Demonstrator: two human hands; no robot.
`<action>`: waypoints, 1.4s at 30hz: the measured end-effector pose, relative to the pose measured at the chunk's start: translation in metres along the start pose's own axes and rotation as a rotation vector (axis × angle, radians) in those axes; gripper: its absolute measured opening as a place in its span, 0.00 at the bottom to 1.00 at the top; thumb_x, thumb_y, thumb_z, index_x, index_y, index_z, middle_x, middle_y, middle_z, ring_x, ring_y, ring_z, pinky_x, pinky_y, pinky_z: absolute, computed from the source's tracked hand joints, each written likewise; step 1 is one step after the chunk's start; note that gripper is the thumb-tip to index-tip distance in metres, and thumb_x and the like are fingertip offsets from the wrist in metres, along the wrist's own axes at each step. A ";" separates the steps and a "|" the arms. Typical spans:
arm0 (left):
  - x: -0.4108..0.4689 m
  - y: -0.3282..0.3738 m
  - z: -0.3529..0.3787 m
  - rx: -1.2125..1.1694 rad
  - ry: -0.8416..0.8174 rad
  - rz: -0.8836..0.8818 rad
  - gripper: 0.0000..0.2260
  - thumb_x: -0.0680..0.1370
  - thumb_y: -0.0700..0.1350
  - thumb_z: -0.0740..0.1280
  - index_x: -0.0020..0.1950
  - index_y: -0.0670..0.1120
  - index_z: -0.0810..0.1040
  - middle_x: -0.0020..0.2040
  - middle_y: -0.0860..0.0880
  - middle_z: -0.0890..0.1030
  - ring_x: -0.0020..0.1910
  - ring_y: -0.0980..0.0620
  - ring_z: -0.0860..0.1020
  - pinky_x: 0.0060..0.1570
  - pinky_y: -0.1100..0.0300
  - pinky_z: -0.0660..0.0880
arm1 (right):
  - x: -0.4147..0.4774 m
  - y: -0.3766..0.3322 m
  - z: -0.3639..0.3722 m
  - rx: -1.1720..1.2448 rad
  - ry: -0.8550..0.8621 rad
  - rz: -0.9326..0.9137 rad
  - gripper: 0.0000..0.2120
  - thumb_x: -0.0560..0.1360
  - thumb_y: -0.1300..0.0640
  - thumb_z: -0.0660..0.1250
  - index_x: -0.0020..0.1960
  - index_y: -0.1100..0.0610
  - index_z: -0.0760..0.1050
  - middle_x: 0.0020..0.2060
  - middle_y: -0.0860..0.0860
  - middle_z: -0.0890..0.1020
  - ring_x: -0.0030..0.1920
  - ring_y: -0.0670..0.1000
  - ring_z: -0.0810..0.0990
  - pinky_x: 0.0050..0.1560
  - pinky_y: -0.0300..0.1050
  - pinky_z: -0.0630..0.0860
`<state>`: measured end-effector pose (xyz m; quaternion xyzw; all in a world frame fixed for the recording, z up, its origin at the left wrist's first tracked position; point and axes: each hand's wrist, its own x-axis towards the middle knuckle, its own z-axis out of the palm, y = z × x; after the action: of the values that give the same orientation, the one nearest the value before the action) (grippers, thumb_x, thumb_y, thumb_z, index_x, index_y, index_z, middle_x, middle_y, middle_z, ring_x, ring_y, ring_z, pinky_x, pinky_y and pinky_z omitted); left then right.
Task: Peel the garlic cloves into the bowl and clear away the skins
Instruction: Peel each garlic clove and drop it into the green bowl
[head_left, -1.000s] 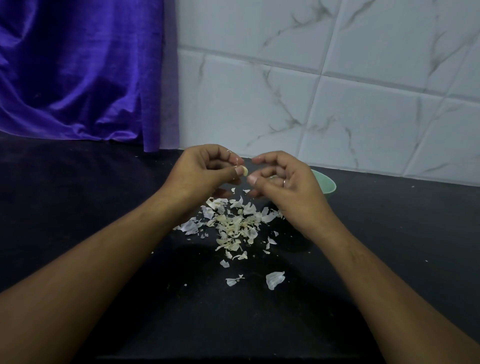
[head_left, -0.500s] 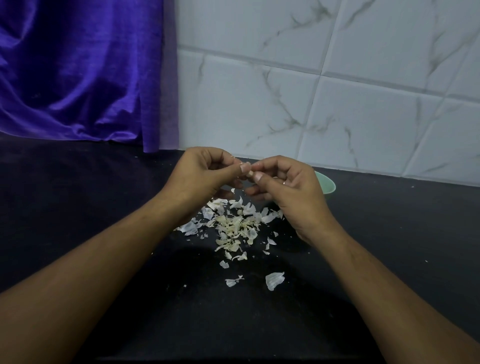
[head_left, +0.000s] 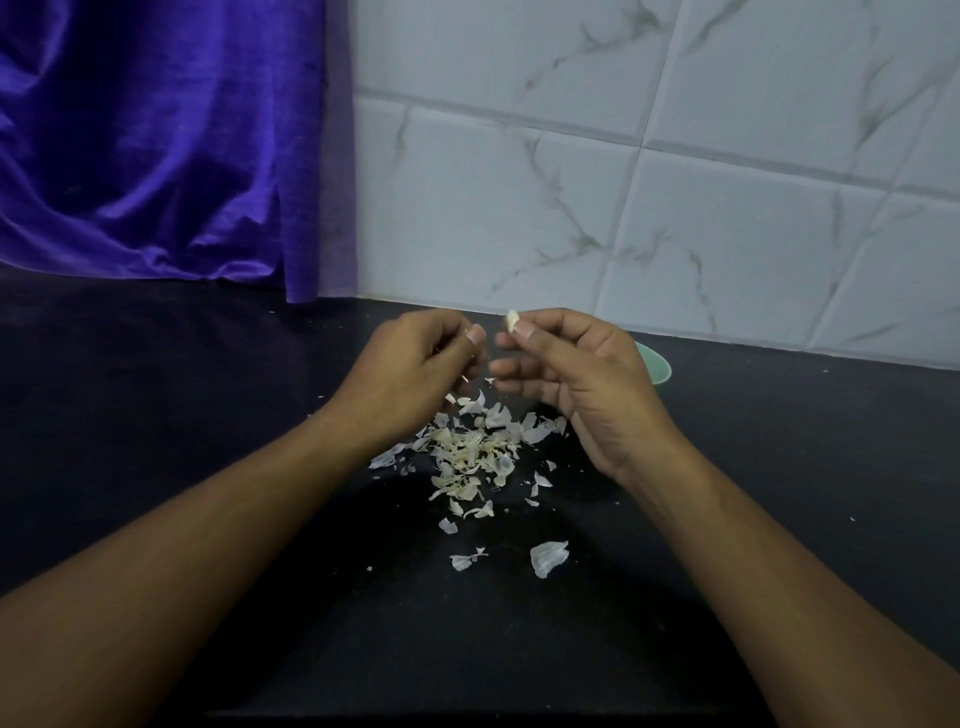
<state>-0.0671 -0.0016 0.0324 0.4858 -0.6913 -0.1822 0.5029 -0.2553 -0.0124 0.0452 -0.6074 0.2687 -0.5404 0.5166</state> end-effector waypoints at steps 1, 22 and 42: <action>0.000 0.000 0.000 0.012 0.010 -0.001 0.13 0.85 0.48 0.64 0.45 0.48 0.83 0.40 0.50 0.85 0.38 0.53 0.84 0.42 0.46 0.84 | 0.001 -0.003 -0.002 0.031 0.017 -0.004 0.06 0.78 0.66 0.71 0.55 0.65 0.80 0.47 0.61 0.85 0.41 0.54 0.86 0.45 0.49 0.85; 0.002 -0.002 -0.010 0.317 -0.057 -0.071 0.18 0.83 0.59 0.64 0.41 0.51 0.85 0.37 0.52 0.85 0.37 0.52 0.82 0.45 0.48 0.81 | 0.024 -0.004 -0.074 -1.071 0.391 -0.255 0.11 0.81 0.59 0.67 0.59 0.51 0.85 0.50 0.44 0.86 0.47 0.36 0.81 0.53 0.33 0.74; 0.007 -0.013 -0.016 0.587 -0.441 -0.092 0.06 0.74 0.49 0.78 0.41 0.55 0.81 0.38 0.55 0.82 0.38 0.56 0.79 0.41 0.59 0.74 | 0.003 0.028 -0.007 -1.217 -0.409 -0.006 0.11 0.73 0.42 0.77 0.50 0.46 0.81 0.36 0.45 0.81 0.32 0.41 0.76 0.36 0.41 0.72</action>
<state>-0.0470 -0.0096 0.0329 0.5891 -0.7832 -0.0991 0.1726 -0.2543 -0.0260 0.0199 -0.8834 0.4219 -0.1658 0.1187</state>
